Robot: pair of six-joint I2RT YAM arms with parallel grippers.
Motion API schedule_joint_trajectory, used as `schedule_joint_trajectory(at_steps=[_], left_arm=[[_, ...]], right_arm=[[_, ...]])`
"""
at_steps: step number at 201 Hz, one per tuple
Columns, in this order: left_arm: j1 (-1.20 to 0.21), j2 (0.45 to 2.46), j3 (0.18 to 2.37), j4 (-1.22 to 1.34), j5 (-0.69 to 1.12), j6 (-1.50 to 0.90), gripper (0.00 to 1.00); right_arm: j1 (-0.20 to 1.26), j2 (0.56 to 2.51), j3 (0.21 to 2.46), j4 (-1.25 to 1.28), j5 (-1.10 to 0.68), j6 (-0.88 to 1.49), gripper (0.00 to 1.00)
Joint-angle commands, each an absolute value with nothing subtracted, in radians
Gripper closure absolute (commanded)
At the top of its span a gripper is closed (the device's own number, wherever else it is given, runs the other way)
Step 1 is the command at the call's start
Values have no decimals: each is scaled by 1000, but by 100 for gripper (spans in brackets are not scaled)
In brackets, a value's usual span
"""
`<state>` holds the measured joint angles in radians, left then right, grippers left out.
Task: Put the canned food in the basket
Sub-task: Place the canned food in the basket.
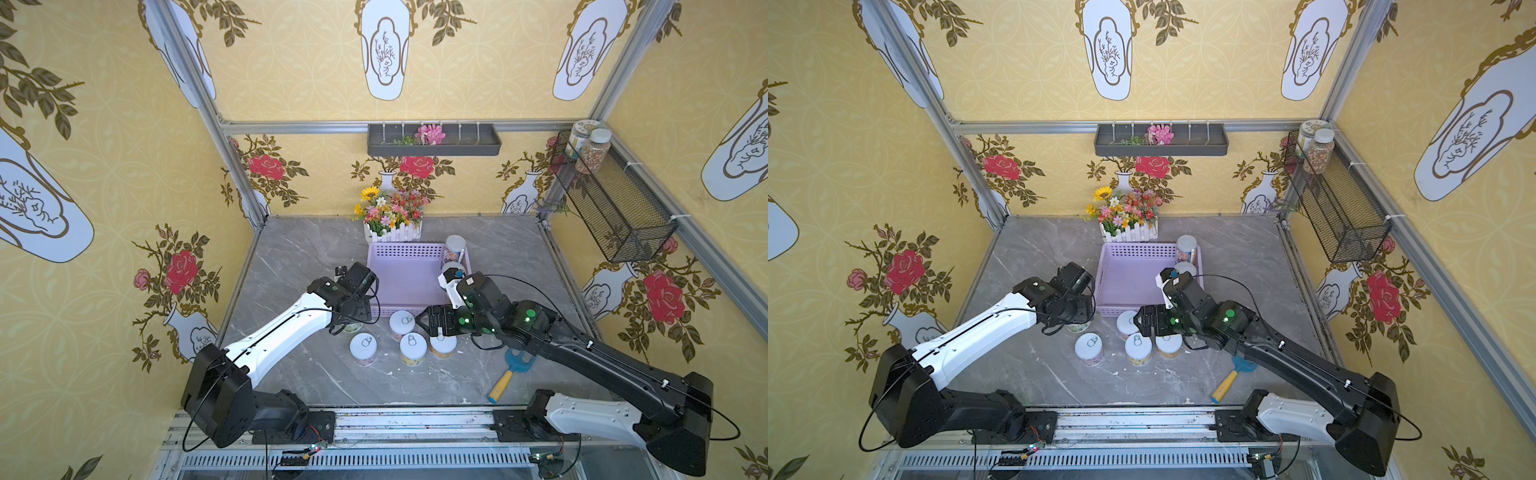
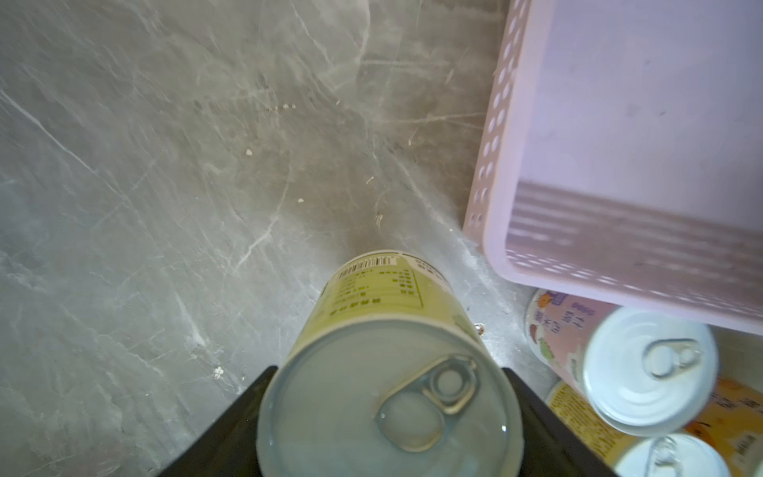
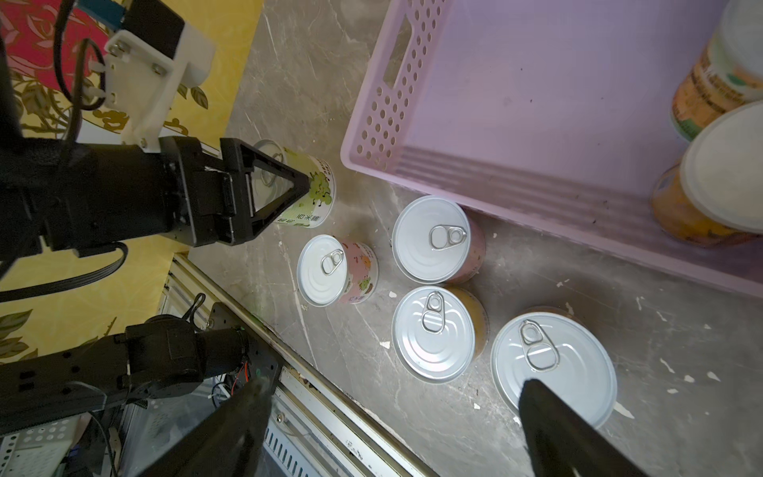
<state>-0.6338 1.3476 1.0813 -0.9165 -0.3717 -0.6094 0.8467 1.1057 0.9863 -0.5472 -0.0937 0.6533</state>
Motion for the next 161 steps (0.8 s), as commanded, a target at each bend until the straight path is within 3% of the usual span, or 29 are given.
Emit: schedule_joint_trajectory(at_steps=[1, 42, 106, 161], left_arm=[[-641, 1317, 1137, -961, -414, -580, 31], [-659, 1327, 1288, -971, -382, -529, 32], [-727, 1560, 1523, -911, -342, -434, 31], [-735, 1777, 1712, -822, -268, -387, 32]], right_arm=[[849, 1073, 973, -485, 5, 648, 3], [847, 1078, 957, -461, 79, 654, 3], [810, 1157, 1011, -530, 68, 535, 2], [523, 1077, 879, -392, -235, 500, 2]])
